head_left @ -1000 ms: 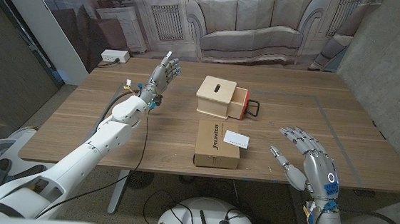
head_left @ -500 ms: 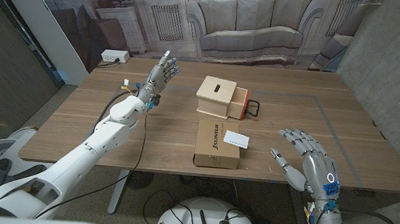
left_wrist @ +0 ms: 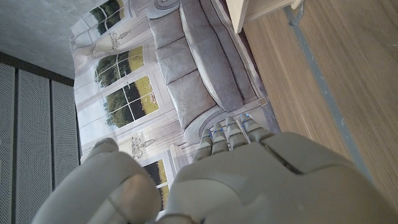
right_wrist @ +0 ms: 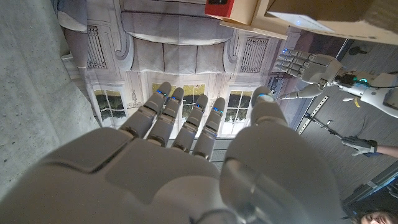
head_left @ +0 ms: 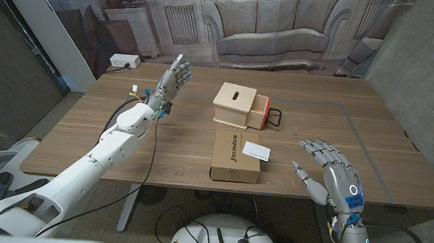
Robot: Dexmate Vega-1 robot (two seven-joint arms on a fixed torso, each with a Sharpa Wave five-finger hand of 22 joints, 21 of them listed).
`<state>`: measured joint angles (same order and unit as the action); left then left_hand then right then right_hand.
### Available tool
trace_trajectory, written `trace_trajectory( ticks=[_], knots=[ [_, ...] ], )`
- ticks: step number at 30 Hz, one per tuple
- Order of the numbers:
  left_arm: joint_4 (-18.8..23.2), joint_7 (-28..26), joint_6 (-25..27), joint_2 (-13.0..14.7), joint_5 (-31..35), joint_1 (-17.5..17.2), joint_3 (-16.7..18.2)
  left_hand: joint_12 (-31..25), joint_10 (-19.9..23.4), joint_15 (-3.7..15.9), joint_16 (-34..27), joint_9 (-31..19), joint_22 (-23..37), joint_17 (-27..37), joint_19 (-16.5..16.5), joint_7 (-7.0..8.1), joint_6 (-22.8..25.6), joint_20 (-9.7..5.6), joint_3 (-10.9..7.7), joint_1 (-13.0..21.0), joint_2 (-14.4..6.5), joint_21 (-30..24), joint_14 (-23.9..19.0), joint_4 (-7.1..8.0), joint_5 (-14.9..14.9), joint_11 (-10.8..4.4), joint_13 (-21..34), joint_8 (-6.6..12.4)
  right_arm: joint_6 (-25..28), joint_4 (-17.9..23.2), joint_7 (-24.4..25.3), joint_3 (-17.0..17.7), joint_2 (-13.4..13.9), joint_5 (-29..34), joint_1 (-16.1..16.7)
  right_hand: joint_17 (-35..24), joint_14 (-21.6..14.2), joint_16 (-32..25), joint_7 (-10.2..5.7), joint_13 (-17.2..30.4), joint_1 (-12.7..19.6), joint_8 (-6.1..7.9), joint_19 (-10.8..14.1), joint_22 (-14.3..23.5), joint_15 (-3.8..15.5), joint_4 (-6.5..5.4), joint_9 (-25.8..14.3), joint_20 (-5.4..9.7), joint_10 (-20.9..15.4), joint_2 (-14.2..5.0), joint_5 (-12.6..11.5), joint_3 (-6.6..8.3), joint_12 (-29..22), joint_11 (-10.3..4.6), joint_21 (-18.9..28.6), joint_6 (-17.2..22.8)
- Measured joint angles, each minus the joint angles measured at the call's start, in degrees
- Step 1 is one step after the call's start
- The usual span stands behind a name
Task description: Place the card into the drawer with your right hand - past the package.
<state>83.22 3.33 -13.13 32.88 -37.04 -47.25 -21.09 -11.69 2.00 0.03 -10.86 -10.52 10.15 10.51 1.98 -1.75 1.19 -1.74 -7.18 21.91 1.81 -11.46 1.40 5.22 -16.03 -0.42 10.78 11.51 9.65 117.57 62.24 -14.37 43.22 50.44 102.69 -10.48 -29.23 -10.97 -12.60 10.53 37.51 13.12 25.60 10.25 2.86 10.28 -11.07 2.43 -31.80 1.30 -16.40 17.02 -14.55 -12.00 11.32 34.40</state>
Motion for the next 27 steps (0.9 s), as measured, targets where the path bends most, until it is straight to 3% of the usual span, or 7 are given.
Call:
trace_trajectory(
  ticks=[15, 22, 27],
  knots=[
    [0.5, -0.1, 0.6, 0.4, 0.1, 0.9, 0.1, 0.0, 0.0, 0.00, 0.0, 0.0, 0.0, 0.0, 0.0, 0.00, 0.0, 0.00, 0.00, 0.2, -0.2, 0.0, 0.0, 0.00, 0.0, 0.00, 0.0, 0.00, 3.7, -0.5, -0.9, -3.5, 2.7, 0.2, -2.3, -0.1, 1.5, 0.4, -0.12, 0.0, 7.5, -1.30, -0.8, 0.0, -0.01, 0.05, -0.2, 0.24, 2.2, 0.84, -1.1, 1.95, 1.4, -0.08, 0.0, -2.8],
    [0.5, -0.1, 0.8, 0.4, 0.2, 1.1, 0.0, 0.0, 0.0, 0.00, 0.0, 0.0, 0.0, 0.0, 0.0, 0.00, 0.0, 0.00, 0.00, 0.2, -0.2, 0.0, 0.0, 0.00, 0.0, 0.01, 0.0, 0.00, 5.6, -0.9, -1.0, -4.8, 3.4, 0.3, -3.0, -0.3, 2.4, 0.4, -0.20, 0.3, 13.5, -1.97, -1.7, 0.0, -0.29, 0.10, -0.3, 0.20, 3.5, -0.17, -1.8, 3.73, 2.1, -0.22, 0.0, -5.6],
    [0.5, -0.1, 0.9, 0.4, 0.3, 1.2, -0.1, 0.0, 0.0, 0.00, 0.0, 0.0, 0.0, 0.0, 0.0, 0.00, 0.0, 0.00, -0.01, 0.2, -0.2, 0.0, 0.0, 0.00, 0.0, 0.01, 0.0, 0.00, 6.5, -1.0, -1.4, -5.7, 4.0, 0.2, -3.6, -0.6, 3.3, 0.4, 0.06, 0.3, 17.7, -1.97, -2.4, 0.0, -0.40, -0.08, -0.5, 0.12, 4.3, -1.84, -1.8, 4.04, 2.3, -0.58, 0.0, -6.6]
  ],
)
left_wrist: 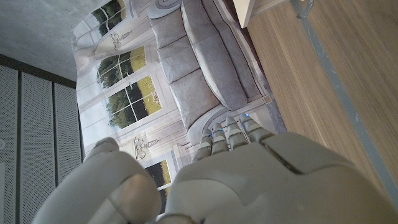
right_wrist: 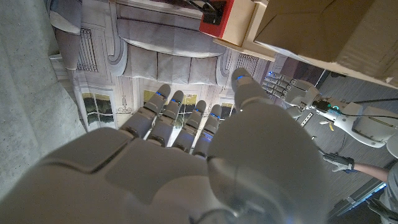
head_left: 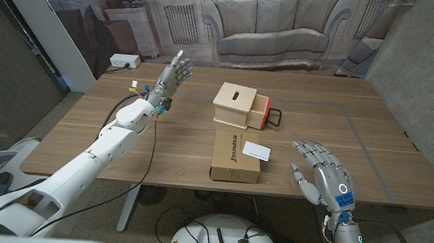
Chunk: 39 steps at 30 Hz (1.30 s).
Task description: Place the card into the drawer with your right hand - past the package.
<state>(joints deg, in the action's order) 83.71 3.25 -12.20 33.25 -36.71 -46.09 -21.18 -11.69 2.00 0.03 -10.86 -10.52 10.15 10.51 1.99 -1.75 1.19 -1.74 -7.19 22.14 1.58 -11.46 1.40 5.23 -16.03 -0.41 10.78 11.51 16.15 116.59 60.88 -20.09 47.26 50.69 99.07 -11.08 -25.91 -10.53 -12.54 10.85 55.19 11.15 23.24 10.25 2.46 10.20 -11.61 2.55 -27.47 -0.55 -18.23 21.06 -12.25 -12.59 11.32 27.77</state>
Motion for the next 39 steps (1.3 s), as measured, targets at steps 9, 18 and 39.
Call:
trace_trajectory(
  ticks=[9, 18, 39],
  knots=[
    [0.1, -0.2, 0.2, 0.0, 0.3, 0.3, -0.1, 0.0, 0.0, 0.00, 0.0, 0.0, 0.0, 0.0, 0.0, 0.00, 0.0, 0.00, 0.00, 0.3, -0.3, 0.0, 0.0, 0.00, 0.0, 0.00, 0.0, 0.00, 2.1, 0.0, -0.9, -2.0, 1.3, 0.9, -1.5, -0.5, 0.3, -0.7, -0.33, 0.3, 3.2, 0.81, 0.0, 0.0, 0.31, -0.81, -0.5, 0.00, 0.3, -1.38, 0.9, -0.81, 0.2, 0.30, 0.0, 1.0],
    [0.5, -0.4, 0.6, 0.1, 0.7, 0.7, -0.3, 0.0, 0.0, 0.00, 0.0, 0.0, 0.0, 0.0, 0.0, 0.00, 0.0, 0.00, 0.08, 0.9, -0.3, 0.0, 0.0, -0.41, 0.0, 0.00, 0.0, 0.00, 3.5, 0.3, -2.2, -3.4, 3.7, 2.1, -2.9, -0.5, 0.3, -1.1, -0.36, 0.3, 4.1, 1.17, 0.0, 0.3, 0.30, -1.27, -0.8, 0.00, 0.1, -1.50, 1.4, -1.27, 0.2, 0.07, 0.0, 1.6],
    [1.9, -1.2, 1.0, 0.6, 0.8, 0.2, 0.0, 0.0, 0.0, 0.00, 0.0, 0.0, 0.0, 0.0, 0.2, 0.00, 0.0, -0.22, 0.32, 2.0, -0.3, 0.0, 0.0, -0.64, 0.0, 0.01, 0.0, 0.00, 2.5, 0.1, -3.4, -6.0, 6.4, 1.9, -5.4, -0.8, -0.1, -1.1, -0.37, 0.3, 4.2, 1.66, 0.0, 0.3, 0.23, -1.75, -0.8, -0.01, -0.4, -2.21, 1.8, -1.76, 0.0, 0.07, 0.0, 2.2]
  ],
)
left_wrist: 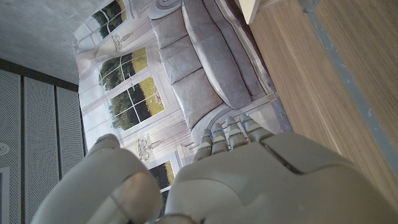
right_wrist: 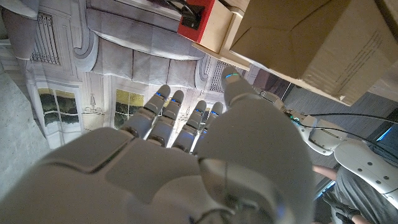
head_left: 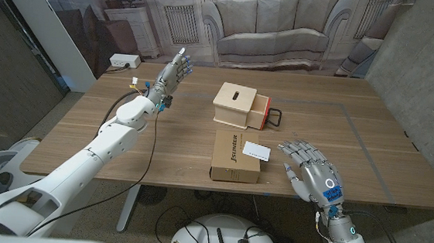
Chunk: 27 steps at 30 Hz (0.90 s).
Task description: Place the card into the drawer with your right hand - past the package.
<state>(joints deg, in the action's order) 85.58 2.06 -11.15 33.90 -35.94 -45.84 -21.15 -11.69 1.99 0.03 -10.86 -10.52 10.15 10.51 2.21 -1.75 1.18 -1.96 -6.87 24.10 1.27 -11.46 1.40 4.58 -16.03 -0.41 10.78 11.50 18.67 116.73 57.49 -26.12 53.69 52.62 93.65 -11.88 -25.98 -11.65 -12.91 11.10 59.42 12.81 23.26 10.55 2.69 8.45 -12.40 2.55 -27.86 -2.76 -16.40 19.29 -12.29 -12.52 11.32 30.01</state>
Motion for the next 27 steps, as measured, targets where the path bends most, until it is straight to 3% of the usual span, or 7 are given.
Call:
trace_trajectory(
  ticks=[27],
  knots=[
    [2.6, -1.5, 0.1, 0.9, 0.0, -2.7, 0.9, 0.0, 0.0, 0.00, 0.0, 0.0, 0.0, 0.0, 0.0, 0.00, 0.0, 0.01, -0.24, 0.1, -0.1, 0.0, 0.0, -0.23, 0.4, 0.00, 0.0, 0.00, -3.7, -4.0, 0.1, -4.5, -0.5, -0.5, -5.0, 0.2, -0.1, 0.0, 0.31, 0.0, -0.2, 0.00, 0.0, 0.0, 0.07, -0.40, 0.0, 0.00, -0.4, -0.21, 0.7, -0.40, -0.2, 0.23, 0.0, 0.3]
  ],
)
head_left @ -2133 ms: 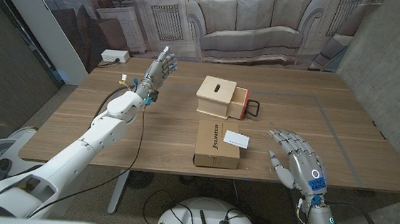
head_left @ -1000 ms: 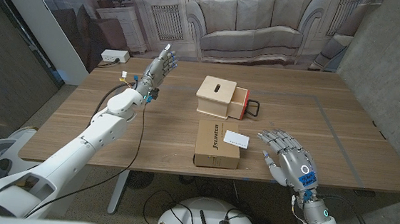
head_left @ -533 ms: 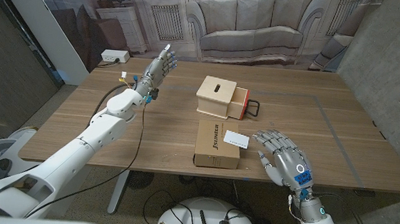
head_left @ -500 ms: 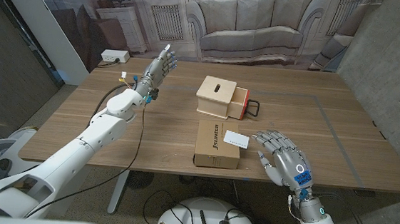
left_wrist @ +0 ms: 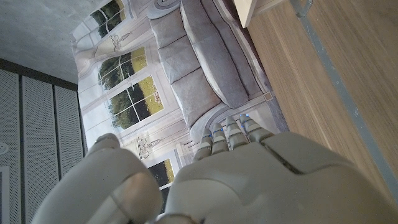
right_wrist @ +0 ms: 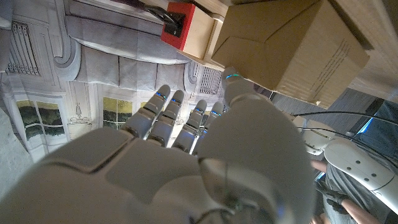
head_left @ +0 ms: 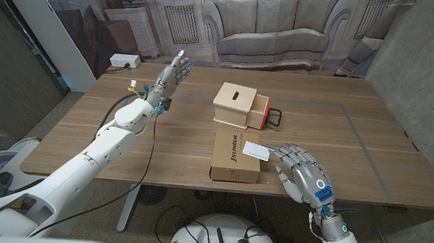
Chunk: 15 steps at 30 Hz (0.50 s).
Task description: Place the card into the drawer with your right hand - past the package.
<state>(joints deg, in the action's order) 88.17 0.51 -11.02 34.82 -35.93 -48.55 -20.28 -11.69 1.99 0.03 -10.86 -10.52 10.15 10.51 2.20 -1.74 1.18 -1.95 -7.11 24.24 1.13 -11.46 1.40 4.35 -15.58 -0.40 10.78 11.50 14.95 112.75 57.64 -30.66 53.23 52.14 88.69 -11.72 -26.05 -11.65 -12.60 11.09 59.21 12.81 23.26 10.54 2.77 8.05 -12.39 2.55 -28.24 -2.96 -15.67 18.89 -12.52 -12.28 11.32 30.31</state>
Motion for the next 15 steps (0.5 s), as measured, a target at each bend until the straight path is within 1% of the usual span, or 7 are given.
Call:
trace_trajectory(
  ticks=[4, 6, 10, 15],
  knots=[
    [0.3, -0.2, -0.2, 0.1, -0.1, -0.4, 0.1, 0.0, 0.0, 0.00, 0.0, -0.2, 0.0, 0.0, 0.0, 0.00, 0.0, 0.00, 0.00, 0.0, 0.0, 0.0, 0.0, 0.00, 0.0, 0.00, 0.0, 0.00, -0.4, -0.7, 0.3, -0.6, -0.4, -0.1, -0.8, 0.0, 0.0, 0.0, 0.00, 0.0, 0.0, 0.00, 0.0, 0.0, 0.00, 0.00, 0.0, 0.00, 0.0, 0.00, 0.0, 0.00, 0.0, 0.00, 0.0, 0.0],
    [0.4, -0.3, -0.3, 0.1, -0.1, -0.6, 0.2, 0.0, 0.0, 0.00, 0.0, -0.3, 0.0, 0.0, 0.0, 0.00, 0.0, 0.00, 0.00, 0.0, 0.0, 0.0, 0.0, 0.00, 0.0, 0.00, 0.0, 0.00, -0.6, -1.1, 0.5, -1.0, -0.6, -0.1, -1.2, 0.0, -0.1, 0.0, 0.00, 0.0, 0.0, 0.00, 0.0, 0.0, -0.13, -0.23, 0.0, 0.00, 0.0, 0.00, 0.2, -0.23, 0.0, 0.00, 0.0, 0.0],
    [0.6, -0.3, -0.6, 0.1, -0.2, -1.0, 0.3, 0.0, 0.0, 0.00, 0.0, -0.3, 0.0, 0.0, 0.0, 0.00, 0.0, 0.00, 0.18, 0.0, 0.0, 0.0, 0.0, -0.17, 0.0, 0.00, 0.0, 0.00, -1.1, -2.1, 0.8, -1.6, -1.1, -0.4, -2.2, 0.0, -0.2, 0.0, 0.00, 0.0, -0.3, 0.00, 0.0, 0.0, -0.22, -0.23, 0.0, 0.00, -0.3, -0.25, 0.2, -0.23, 0.0, -0.31, 0.0, 0.0],
    [0.6, -0.4, -0.8, 0.1, -0.2, -1.3, 0.3, 0.0, 0.0, 0.00, 0.0, -0.3, 0.0, 0.0, 0.0, 0.00, 0.0, 0.00, 0.17, 0.0, 0.0, 0.0, 0.0, -0.17, 0.0, 0.00, 0.0, 0.00, -1.7, -3.1, 1.1, -2.5, -1.7, -0.7, -3.3, 0.0, -0.2, 0.0, 0.00, 0.0, -0.2, 0.00, 0.0, 0.0, -0.21, -0.47, 0.0, 0.00, -0.3, -0.24, 0.4, -0.47, 0.0, -0.31, 0.0, 0.0]
  ],
)
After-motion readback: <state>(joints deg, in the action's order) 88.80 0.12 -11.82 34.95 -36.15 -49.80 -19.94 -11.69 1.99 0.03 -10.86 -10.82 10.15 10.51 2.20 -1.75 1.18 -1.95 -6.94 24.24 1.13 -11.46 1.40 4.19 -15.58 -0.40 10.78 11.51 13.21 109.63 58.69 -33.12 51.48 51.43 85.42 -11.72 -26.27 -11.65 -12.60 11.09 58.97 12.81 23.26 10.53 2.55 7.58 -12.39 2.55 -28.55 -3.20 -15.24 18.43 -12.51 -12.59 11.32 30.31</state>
